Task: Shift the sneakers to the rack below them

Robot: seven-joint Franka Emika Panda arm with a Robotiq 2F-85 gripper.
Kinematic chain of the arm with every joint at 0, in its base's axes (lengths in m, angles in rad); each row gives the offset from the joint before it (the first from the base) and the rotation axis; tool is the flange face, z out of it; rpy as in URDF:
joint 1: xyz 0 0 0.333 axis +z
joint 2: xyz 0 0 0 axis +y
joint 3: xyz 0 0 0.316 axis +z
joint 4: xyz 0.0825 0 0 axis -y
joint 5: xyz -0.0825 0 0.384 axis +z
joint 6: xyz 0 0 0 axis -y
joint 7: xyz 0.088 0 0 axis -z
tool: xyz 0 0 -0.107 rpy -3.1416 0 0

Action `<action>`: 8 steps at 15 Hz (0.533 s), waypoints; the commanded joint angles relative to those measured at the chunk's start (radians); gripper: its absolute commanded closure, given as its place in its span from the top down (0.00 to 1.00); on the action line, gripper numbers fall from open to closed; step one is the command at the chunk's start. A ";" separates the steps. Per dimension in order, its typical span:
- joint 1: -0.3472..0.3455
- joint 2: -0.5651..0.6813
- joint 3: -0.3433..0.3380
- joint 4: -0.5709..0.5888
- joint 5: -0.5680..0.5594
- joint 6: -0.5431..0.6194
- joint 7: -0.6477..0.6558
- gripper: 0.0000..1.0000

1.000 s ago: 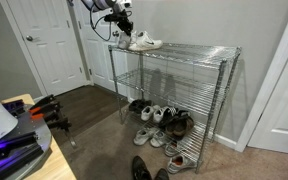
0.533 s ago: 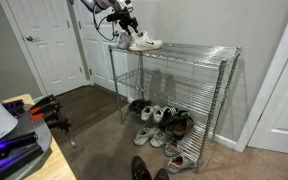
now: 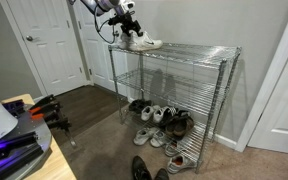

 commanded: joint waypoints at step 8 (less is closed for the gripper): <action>-0.116 -0.039 0.183 -0.050 0.161 -0.019 -0.232 0.53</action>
